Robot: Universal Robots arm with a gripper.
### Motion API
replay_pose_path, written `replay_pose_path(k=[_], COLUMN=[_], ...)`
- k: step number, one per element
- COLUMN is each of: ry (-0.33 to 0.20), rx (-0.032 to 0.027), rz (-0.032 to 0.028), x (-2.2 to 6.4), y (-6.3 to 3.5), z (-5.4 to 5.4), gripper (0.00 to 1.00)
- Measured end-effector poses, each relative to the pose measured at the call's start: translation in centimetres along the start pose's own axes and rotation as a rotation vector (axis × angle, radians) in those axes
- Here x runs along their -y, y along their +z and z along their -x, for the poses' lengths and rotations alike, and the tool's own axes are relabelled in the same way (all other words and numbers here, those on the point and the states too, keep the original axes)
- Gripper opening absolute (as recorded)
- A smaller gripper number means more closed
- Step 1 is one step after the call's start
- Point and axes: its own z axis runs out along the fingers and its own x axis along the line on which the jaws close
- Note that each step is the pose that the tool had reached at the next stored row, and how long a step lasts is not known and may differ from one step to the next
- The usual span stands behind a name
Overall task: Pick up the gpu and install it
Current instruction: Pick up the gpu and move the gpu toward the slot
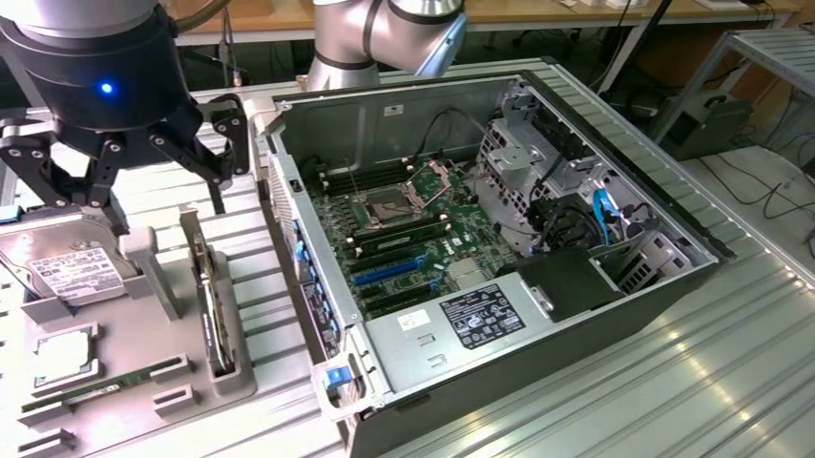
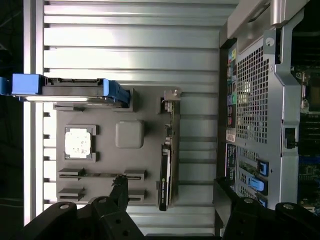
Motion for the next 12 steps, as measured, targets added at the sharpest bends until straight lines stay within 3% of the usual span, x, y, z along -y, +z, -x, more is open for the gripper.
replay_pose_path(k=[6,12], ry=[-0.009,-0.016], rx=[-0.0005,-0.0007], rz=[0.0,0.0001], x=[-0.1,0.99], y=[1.13,2.24], z=[0.0,0.0], gripper=[0.78,0.78])
